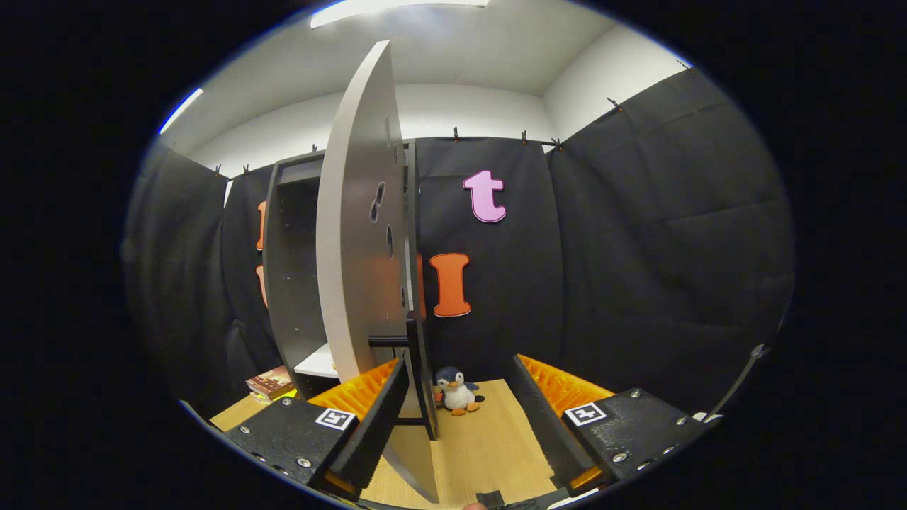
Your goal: Open the shoe cabinet door, grab the shoes and put them into the shoe cabinet, then close the shoe cabinet door.
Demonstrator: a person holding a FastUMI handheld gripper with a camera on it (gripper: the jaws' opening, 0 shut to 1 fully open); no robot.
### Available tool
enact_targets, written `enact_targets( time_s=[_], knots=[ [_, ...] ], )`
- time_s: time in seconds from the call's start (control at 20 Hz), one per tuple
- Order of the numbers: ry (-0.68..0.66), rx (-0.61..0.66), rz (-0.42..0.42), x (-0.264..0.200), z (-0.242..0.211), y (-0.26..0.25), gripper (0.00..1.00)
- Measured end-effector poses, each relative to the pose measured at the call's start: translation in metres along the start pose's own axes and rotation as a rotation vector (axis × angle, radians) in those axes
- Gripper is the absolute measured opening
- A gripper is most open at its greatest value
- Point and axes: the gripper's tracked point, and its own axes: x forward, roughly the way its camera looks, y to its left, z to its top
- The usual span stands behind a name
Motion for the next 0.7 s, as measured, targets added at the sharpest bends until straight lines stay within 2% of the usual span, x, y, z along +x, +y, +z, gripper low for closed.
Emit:
enact_targets(
  time_s=[0.3,0.7],
  knots=[
    [-0.003,0.003,0.058,-0.003,-0.003,0.036,0.9],
    [-0.027,-0.006,0.206,0.002,-0.004,0.128,0.9]
  ],
)
